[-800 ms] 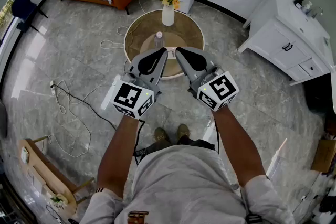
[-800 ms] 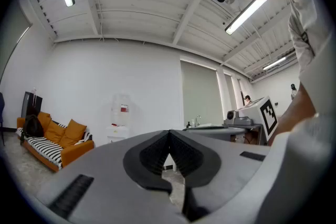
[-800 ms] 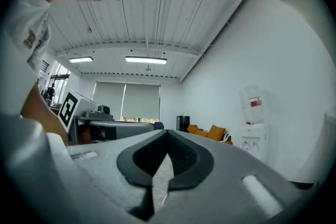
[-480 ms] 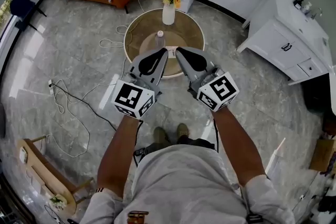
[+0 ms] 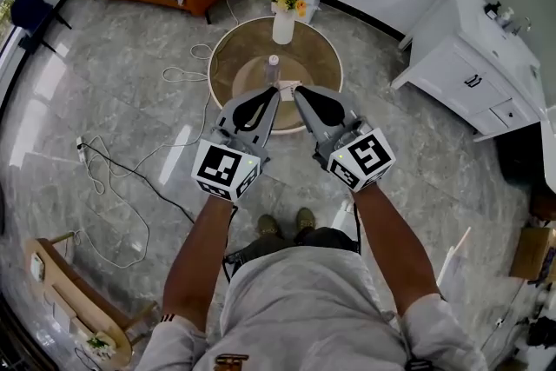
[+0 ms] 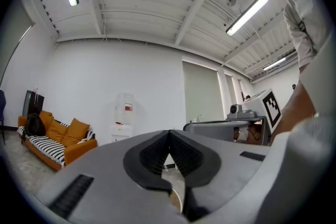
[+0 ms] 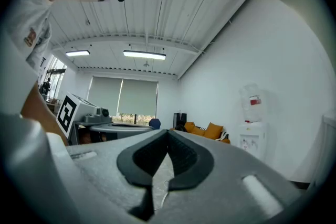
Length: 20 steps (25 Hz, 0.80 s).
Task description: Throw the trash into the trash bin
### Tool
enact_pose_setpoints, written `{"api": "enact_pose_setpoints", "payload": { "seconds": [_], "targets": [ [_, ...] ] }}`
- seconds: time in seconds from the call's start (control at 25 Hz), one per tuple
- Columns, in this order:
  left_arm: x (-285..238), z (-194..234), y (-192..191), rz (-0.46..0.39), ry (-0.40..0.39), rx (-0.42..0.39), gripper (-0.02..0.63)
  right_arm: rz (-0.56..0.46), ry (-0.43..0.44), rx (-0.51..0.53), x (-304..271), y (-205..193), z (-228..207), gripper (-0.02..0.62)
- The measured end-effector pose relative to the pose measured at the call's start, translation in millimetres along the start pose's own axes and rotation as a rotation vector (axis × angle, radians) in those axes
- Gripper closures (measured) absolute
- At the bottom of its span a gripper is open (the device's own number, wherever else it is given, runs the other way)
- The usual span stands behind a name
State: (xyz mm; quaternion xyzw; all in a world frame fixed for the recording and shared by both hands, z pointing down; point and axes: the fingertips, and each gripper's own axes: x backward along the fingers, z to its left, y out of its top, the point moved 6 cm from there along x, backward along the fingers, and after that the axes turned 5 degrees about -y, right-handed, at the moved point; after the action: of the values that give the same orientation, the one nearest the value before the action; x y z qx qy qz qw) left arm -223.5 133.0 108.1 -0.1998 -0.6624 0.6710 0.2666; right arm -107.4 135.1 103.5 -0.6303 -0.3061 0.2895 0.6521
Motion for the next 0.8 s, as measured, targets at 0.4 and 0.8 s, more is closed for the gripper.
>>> {"api": "enact_pose_setpoints", "payload": {
  "seconds": [0.4,0.8],
  "targets": [
    [1.2,26.7,-28.5,0.02,0.016,0.011,0.606,0.05,-0.029,0.033,-18.1,-25.8,-3.4,0.594],
    [-25.3,45.8,-77.9,0.076,0.064,0.003,0.606,0.125,-0.013,0.047,-38.5,-80.6,-32.2,0.594]
  ]
}}
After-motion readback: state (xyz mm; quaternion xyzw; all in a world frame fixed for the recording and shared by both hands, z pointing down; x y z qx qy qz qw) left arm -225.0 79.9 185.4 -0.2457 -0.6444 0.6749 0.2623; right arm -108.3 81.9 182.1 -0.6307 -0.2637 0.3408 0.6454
